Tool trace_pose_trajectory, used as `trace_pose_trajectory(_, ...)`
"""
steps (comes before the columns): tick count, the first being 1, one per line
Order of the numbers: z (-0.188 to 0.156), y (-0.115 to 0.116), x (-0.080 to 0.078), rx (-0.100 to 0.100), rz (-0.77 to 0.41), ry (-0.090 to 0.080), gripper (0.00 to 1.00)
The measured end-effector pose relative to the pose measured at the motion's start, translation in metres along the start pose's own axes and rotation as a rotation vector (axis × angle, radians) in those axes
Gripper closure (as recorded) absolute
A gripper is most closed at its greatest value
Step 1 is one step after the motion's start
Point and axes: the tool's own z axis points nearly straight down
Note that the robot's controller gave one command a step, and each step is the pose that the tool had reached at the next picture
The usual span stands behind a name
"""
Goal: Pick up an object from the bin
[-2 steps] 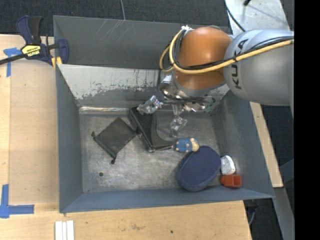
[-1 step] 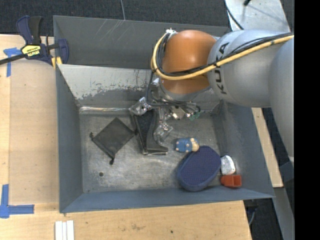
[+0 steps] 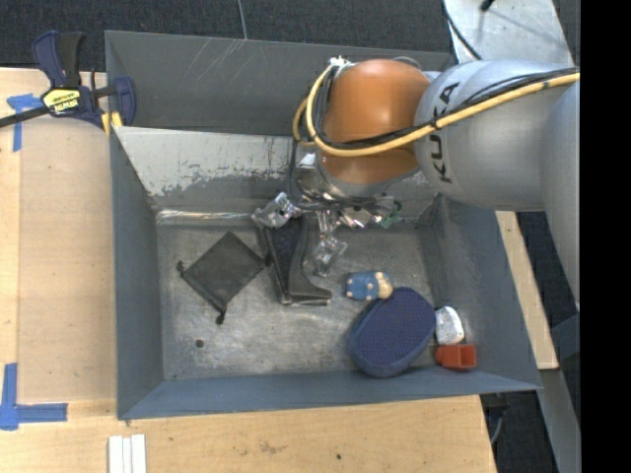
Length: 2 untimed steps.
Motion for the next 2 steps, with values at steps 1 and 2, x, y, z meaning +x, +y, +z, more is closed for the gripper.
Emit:
trace_pose_trajectory(1, -0.049, -0.004, 0.014, -0.011, -0.188, 0.018, 0.00)
trace_pose_trajectory(2, 0.026, 0.007, -0.001, -0.018, -0.556, 0.013, 0.00)
